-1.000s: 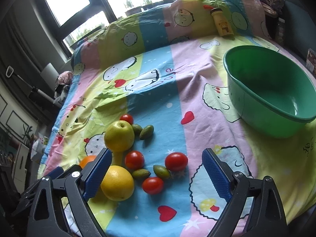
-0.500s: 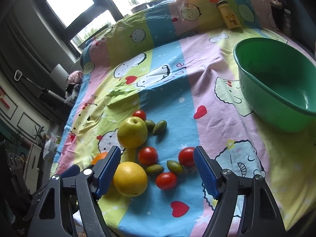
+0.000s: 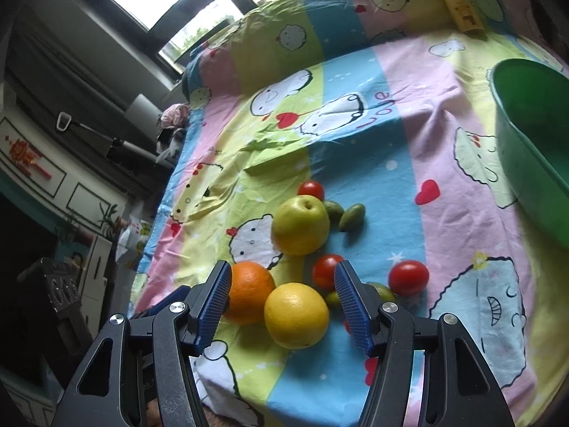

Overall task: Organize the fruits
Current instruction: 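Close the right gripper around the orange and lift it, then carry the orange in the right gripper over the green bowl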

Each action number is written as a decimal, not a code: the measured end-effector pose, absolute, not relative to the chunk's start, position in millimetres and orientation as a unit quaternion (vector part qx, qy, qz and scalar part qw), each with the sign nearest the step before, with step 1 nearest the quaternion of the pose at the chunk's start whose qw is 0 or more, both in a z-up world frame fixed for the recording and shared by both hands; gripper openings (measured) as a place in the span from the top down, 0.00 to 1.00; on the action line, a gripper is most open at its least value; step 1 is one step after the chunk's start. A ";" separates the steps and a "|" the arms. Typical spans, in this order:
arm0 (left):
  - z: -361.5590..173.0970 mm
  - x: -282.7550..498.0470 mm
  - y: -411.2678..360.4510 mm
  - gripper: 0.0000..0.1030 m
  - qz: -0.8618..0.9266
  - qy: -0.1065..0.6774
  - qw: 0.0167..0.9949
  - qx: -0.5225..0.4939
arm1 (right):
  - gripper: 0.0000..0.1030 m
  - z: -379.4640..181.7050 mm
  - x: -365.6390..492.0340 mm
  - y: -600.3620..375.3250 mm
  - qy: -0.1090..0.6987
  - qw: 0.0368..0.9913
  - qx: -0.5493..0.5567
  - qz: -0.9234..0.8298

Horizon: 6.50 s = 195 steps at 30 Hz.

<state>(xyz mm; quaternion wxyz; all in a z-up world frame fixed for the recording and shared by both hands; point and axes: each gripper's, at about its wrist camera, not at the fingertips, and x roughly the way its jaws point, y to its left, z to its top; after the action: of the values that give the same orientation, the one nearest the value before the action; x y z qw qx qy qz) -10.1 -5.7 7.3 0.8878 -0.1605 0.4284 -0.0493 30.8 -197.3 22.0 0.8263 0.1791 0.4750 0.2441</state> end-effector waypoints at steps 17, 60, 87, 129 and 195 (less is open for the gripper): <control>-5.1 -6.7 1.2 0.47 -0.070 0.473 0.856 -0.196 | 0.46 4.8 65.4 -128.3 0.546 0.769 0.115 0.312; -20.2 1.1 2.3 0.44 -0.066 0.492 0.844 -0.202 | 0.46 -27.3 70.9 -109.4 0.569 0.748 0.062 0.338; 26.3 8.7 -67.7 0.46 -0.141 0.415 0.884 -0.161 | 0.45 23.0 54.8 -191.2 0.479 0.829 0.139 0.253; -17.8 64.5 -113.6 0.43 -0.189 0.493 0.840 -0.124 | 0.45 -23.2 89.8 -243.8 0.537 0.803 0.204 0.160; 17.2 40.0 -126.7 0.42 -0.212 0.406 0.886 -0.075 | 0.38 -3.5 71.9 -257.7 0.500 0.806 0.245 0.198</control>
<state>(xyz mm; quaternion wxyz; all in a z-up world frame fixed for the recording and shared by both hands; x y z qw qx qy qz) 40.0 -126.7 17.2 0.8857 -0.0745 0.4064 -0.2118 71.8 -257.7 -3.5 0.8064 0.2450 0.5004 0.1981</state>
